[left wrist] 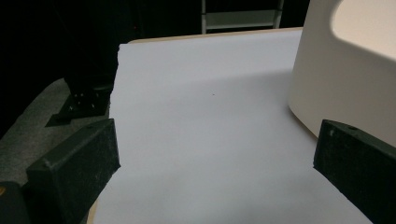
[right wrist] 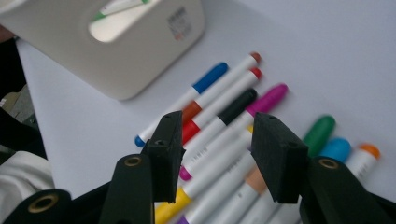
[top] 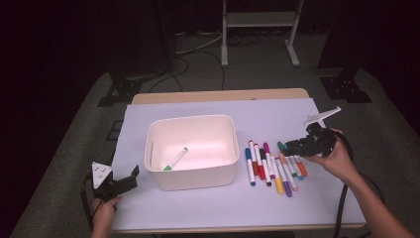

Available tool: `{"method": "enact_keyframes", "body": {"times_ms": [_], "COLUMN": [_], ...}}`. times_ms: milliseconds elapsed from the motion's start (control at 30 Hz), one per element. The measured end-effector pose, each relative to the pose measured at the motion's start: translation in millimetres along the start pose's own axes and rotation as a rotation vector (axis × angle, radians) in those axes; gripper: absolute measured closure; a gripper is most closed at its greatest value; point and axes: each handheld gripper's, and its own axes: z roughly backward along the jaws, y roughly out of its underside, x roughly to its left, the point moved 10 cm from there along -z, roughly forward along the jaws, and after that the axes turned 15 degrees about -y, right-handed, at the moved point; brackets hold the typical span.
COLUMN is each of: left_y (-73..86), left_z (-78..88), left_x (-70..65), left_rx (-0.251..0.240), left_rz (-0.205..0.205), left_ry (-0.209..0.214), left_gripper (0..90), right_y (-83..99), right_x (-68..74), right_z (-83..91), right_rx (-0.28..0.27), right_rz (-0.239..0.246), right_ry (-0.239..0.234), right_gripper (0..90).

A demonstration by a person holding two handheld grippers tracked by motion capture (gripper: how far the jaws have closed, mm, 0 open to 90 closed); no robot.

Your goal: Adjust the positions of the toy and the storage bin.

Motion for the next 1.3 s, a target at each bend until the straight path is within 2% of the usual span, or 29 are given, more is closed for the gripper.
{"method": "enact_keyframes", "body": {"times_ms": [67, 300, 467, 500, 667, 733, 833, 933, 1033, 1300], "left_y": [0.0, 0.0, -0.1, -0.1, -0.3, -0.3, -0.4, -0.5, -0.6, -0.6], "left_z": [0.0, 0.0, 0.2, 0.5, 0.9, 1.0, 1.0, 1.1, 1.2, 1.5], "left_x": [0.1, 0.0, 0.1, -0.1, -0.7, -0.6, -0.6, -0.4, -1.0, -1.2], "left_rx": [0.000, 0.001, -0.001, -0.003, -0.007, -0.008, -0.008, -0.008, -0.012, -0.013], "left_rz": [0.001, 0.003, -0.001, -0.004, -0.007, -0.006, -0.005, -0.003, -0.004, -0.008], "left_ry": [0.000, 0.001, 0.000, 0.001, 0.002, 0.003, 0.003, 0.002, 0.003, 0.004], "left_gripper": [0.0, 0.0, 0.0, 0.0, 0.0, 0.0, 0.0, 0.0, 0.0, 0.0], "right_y": [9.8, 36.7, 47.2, 48.3, 53.1, 56.0, 60.4, 60.9, 64.3, 66.6], "right_x": [-10.9, -40.3, -56.0, -57.5, -67.9, -70.4, -75.8, -78.0, -81.1, -83.9], "right_z": [3.8, 12.4, 9.2, 7.6, 1.5, -1.2, -3.5, -2.3, 0.9, 5.0], "right_rx": [0.003, -0.007, 0.002, 0.006, 0.032, 0.046, 0.066, 0.061, 0.083, 0.046], "right_rz": [-0.027, -0.113, -0.136, -0.142, -0.157, -0.173, -0.189, -0.198, -0.200, -0.224], "right_ry": [0.033, 0.099, 0.167, 0.167, 0.227, 0.226, 0.256, 0.274, 0.331, 0.348], "right_gripper": [52.5, 55.3, 58.5, 58.7, 63.2, 65.4, 66.7, 68.8, 73.2, 75.7]}}
